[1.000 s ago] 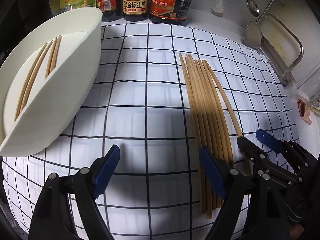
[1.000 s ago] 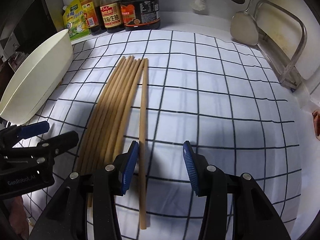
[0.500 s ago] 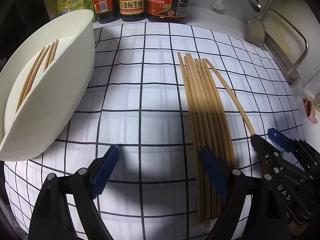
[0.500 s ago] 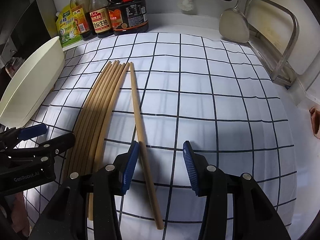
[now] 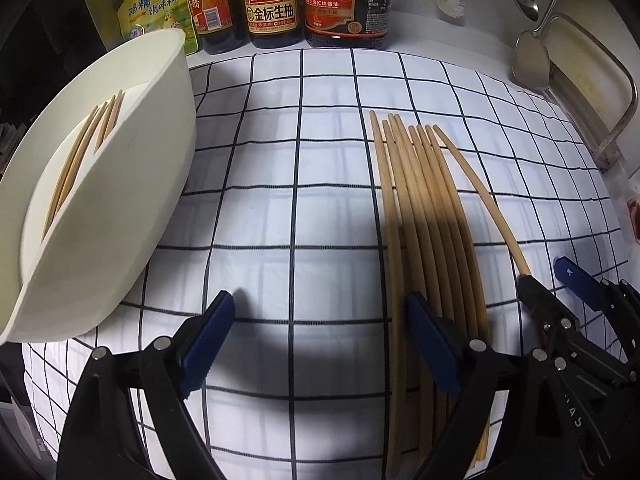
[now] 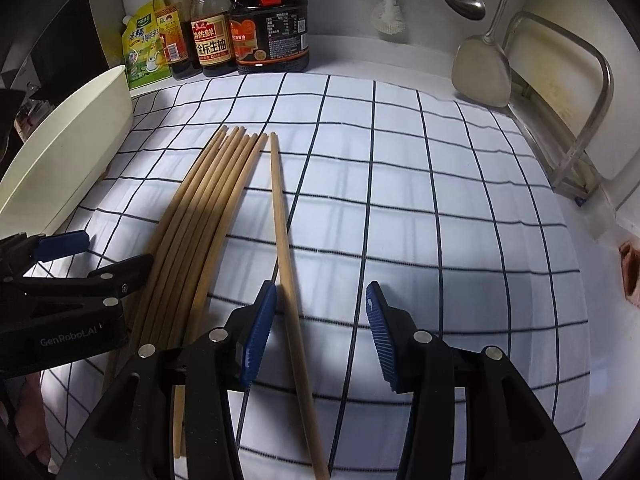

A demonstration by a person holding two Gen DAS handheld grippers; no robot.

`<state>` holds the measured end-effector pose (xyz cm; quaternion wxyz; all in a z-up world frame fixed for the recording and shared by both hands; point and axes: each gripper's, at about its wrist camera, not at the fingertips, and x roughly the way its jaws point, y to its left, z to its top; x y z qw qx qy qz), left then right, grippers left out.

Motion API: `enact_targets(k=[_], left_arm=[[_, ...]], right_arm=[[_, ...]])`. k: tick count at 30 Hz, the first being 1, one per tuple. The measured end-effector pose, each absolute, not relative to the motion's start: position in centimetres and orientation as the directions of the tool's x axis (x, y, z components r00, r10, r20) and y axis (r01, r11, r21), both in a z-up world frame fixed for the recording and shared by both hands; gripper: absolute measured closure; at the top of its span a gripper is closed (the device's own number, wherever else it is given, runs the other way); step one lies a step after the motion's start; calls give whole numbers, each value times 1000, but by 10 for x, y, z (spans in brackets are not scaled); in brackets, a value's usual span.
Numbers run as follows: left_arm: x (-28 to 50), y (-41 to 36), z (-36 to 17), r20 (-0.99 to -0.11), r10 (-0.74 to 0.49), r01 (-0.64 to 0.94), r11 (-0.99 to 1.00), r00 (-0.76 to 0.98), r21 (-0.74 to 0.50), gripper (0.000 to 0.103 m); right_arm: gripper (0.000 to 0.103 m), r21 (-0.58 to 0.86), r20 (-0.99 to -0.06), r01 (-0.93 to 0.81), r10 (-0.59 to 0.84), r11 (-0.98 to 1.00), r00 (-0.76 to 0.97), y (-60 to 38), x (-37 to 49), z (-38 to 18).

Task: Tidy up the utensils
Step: 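Grasp a chopstick with the left tool while the right tool grasps another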

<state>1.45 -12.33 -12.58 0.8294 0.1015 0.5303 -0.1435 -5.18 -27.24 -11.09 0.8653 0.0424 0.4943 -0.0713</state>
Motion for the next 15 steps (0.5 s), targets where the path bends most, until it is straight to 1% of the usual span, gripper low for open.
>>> enact_targets(k=[1,2,3,4,6,7,8,9,10,11,15], left_arm=[[15,-124,-125,-907,-135,347,938,399,13,19],[17,-126,-125,-905,-139,349,937,401,11,23],[16,-127,-124,-902,-144,356,934,407,11,29],[16,-129,-123,-900,-148,363,932,410,12,32],[14,-133,-121,-896,-161,380,925,414,9,50],[12,-135,-120,-894,-166,389,921,416,10,56],[11,-137,-119,-893,-170,397,918,417,10,69],[12,-138,-119,-893,-178,404,915,412,4,85],[12,-140,-118,-896,-182,411,912,406,1,93],[12,-140,-118,-898,-181,415,910,402,3,96],[13,-139,-118,-905,-187,417,909,382,-11,96]], right_arm=[[59,2,-860,163,-82,987,504,-272,-51,-111],[59,-1,-859,157,-81,988,506,-272,-49,-111],[61,0,-858,149,-77,989,507,-271,-49,-111],[64,-3,-858,142,-76,990,508,-270,-48,-111],[79,4,-857,111,-54,994,512,-266,-47,-110],[84,-1,-857,100,-53,995,512,-264,-47,-110],[93,-6,-858,85,-48,996,512,-260,-46,-110],[96,-10,-859,79,-49,997,510,-259,-45,-109],[96,-10,-860,79,-49,997,508,-258,-45,-110],[97,0,-861,83,-42,997,506,-260,-44,-109],[97,59,-869,110,-3,992,494,-268,-44,-108]])
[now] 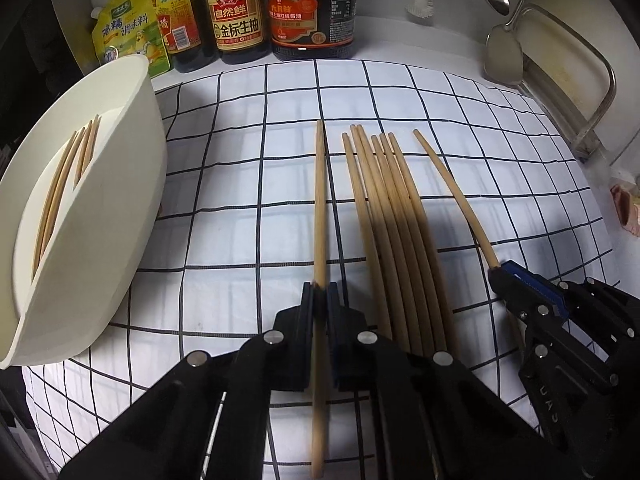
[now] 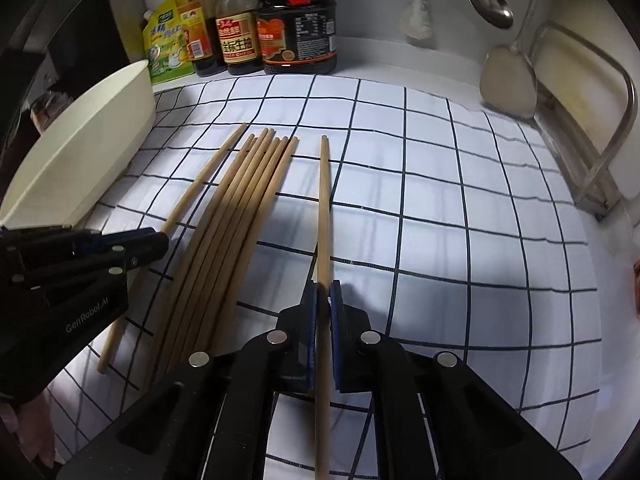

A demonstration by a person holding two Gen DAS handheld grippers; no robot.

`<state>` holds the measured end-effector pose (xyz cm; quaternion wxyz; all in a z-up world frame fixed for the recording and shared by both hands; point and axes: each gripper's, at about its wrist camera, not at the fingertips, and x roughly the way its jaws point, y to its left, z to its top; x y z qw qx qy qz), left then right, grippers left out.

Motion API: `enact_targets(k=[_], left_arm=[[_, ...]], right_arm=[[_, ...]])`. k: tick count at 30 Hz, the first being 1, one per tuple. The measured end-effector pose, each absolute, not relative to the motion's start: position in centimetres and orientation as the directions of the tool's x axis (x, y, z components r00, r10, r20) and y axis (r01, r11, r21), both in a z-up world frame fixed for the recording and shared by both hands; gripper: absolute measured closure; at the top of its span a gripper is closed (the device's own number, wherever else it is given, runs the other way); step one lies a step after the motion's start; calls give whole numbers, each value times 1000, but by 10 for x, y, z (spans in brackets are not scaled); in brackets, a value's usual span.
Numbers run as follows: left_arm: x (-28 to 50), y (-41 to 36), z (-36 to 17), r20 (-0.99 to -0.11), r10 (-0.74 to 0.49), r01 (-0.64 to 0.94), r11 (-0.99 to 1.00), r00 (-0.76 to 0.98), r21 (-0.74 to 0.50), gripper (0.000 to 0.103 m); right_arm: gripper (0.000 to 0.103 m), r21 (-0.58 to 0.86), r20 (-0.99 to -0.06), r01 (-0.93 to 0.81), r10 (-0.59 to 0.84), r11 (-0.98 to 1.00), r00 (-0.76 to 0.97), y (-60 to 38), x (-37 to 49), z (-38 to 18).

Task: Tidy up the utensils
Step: 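Grasp a chopstick with the left tool while the right tool grasps another, then carry both chopsticks over the basin and lower them inside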

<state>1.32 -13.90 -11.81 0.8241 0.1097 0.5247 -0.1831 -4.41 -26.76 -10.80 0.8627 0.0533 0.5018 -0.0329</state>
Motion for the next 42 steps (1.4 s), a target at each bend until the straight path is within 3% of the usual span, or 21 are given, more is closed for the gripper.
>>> enact_targets(k=[15,26,42], left_arm=[[19,-115,-55,-866,-279,455,888,416,-68,96],[52,-37,8,-803,-308,398,912,511,-96,96],[121,87,-23,-848,-188,243,967,496,-72,96]], right_arm=[[97,160,-834,152,51,975,550,-259,-43,-50],[97,194,-776,71,109,978,622,-201,5,4],[97,266,-792,-93,272,960,547,-60,109,-12]])
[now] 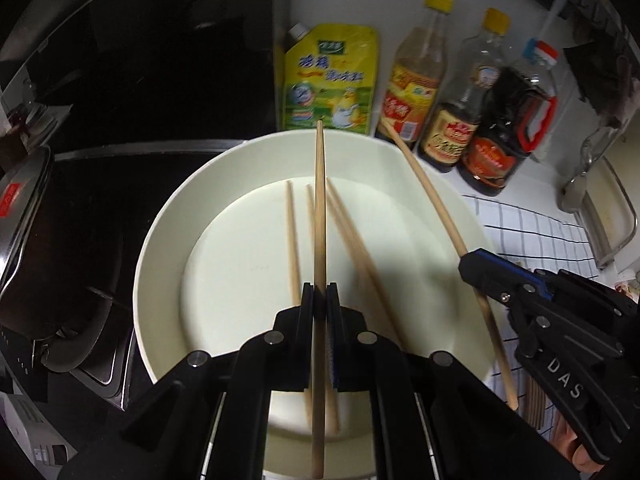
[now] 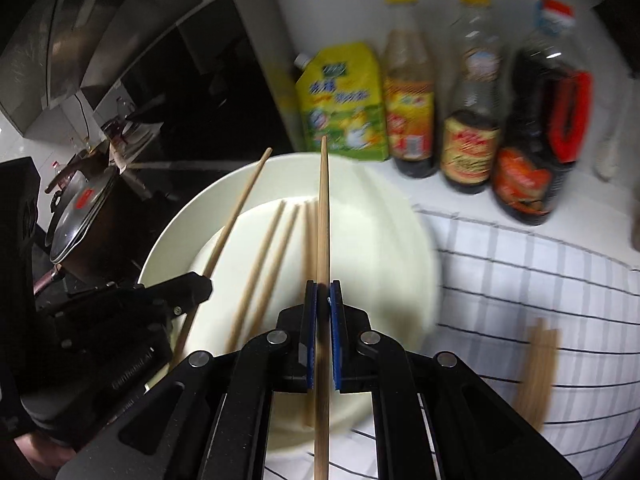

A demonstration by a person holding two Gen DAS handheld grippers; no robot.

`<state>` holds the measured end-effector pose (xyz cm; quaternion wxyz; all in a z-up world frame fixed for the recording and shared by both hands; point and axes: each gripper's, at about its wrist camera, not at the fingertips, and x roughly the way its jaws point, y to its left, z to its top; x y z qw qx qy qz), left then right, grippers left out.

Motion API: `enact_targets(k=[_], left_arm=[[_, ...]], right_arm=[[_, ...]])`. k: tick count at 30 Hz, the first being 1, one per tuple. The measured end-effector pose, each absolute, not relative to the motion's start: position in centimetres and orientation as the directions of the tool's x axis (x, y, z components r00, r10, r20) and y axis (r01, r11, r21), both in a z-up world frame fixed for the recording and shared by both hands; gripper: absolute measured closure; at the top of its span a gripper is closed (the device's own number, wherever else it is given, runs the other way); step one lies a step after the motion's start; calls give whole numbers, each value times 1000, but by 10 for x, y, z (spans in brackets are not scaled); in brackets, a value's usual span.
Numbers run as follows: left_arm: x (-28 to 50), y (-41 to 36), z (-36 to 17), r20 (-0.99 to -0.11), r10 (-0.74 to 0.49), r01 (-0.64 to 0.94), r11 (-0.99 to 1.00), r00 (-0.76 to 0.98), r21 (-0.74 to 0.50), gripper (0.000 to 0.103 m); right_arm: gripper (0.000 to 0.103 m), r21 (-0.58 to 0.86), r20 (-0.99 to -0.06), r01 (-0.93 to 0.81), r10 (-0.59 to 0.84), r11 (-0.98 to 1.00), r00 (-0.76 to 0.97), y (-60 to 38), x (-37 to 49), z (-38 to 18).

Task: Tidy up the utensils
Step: 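Carry both chopsticks over the basin and lower them inside, then open both tools to release the chopsticks into the basin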

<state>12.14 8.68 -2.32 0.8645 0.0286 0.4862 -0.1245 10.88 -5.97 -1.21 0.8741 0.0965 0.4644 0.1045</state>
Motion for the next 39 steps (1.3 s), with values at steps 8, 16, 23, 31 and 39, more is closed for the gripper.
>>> enact_targets(k=[8,16,23,31,39], left_arm=[[140,103,-54,-877,-179,241,968,445,-75,96],[149,106,-73,-898,-173,242,967,405,-77,96],[150,109,-78,-904,-165,235,969,394,-74,96],[149,116,-69,-896,-142,205,977,421,-59,66],[147,122,-54,-879,-142,179,982,455,-66,42]], right_arm=[[97,263,-848,-74,267,962,458,-32,133,-45],[97,262,-869,-48,257,964,423,-29,143,-61],[97,257,-873,-46,253,965,416,-27,144,-64],[86,254,-861,-38,244,966,445,-30,140,-55],[84,249,-848,-29,233,968,475,-38,130,-40]])
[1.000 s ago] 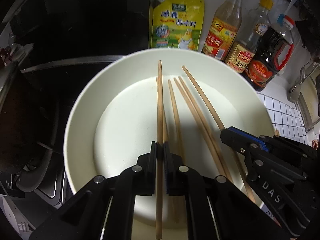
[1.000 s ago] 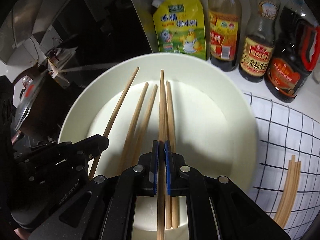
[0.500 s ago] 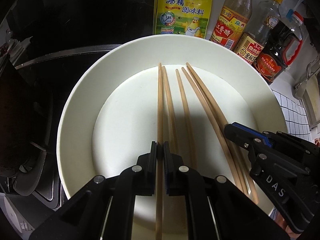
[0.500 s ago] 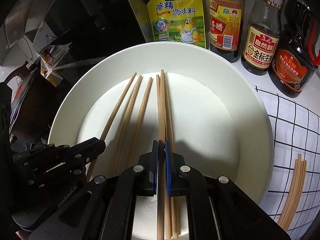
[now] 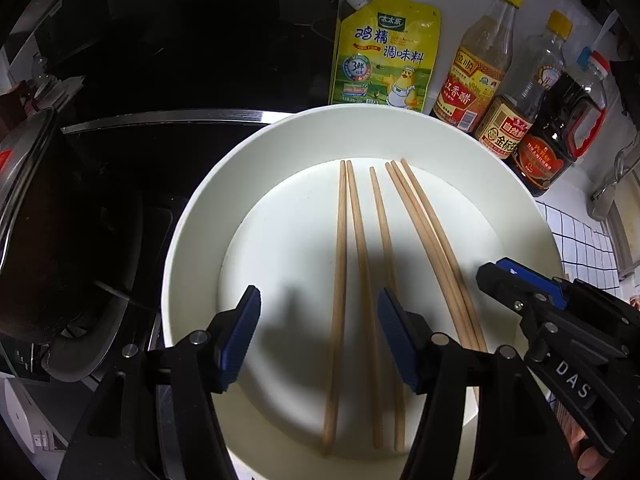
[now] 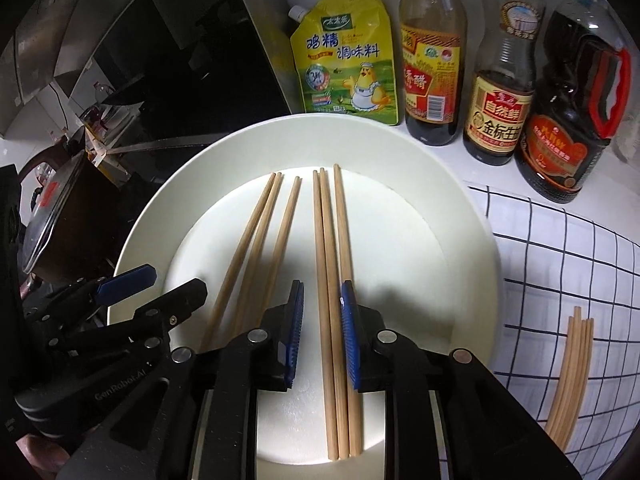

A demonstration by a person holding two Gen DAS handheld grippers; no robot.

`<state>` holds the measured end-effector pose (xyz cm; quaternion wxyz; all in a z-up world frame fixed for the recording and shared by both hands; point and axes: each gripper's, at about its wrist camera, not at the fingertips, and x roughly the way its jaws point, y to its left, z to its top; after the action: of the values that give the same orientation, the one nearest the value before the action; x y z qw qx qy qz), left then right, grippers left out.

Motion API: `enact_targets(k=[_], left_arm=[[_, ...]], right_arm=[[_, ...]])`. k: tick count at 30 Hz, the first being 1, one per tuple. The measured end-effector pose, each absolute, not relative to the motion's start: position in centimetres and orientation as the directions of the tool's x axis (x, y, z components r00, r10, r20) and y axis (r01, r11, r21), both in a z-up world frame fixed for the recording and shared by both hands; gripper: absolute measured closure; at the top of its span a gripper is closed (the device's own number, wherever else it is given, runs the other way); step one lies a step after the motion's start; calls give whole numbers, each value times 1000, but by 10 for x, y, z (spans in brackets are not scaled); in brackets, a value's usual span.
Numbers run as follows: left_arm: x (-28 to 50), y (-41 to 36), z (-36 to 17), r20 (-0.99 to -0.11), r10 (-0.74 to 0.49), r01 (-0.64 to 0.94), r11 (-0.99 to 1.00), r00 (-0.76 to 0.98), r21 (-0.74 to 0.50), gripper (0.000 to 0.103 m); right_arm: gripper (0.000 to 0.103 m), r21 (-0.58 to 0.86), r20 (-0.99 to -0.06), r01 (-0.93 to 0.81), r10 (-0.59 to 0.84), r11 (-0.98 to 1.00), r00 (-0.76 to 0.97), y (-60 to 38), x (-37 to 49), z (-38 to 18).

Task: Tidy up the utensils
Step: 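Open both tools to release the chopsticks into the basin, then move both tools back over the chopstick row on the mat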

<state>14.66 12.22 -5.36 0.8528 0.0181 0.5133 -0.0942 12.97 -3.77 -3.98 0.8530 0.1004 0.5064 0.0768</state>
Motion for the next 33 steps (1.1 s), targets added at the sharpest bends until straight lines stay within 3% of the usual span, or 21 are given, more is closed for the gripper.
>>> enact_targets(k=[33], left_arm=[[71,102,1,-830,-142,152,986,539,-70,30]], right_arm=[[74,215,-814,-40,202,976,545,-79,41,7]])
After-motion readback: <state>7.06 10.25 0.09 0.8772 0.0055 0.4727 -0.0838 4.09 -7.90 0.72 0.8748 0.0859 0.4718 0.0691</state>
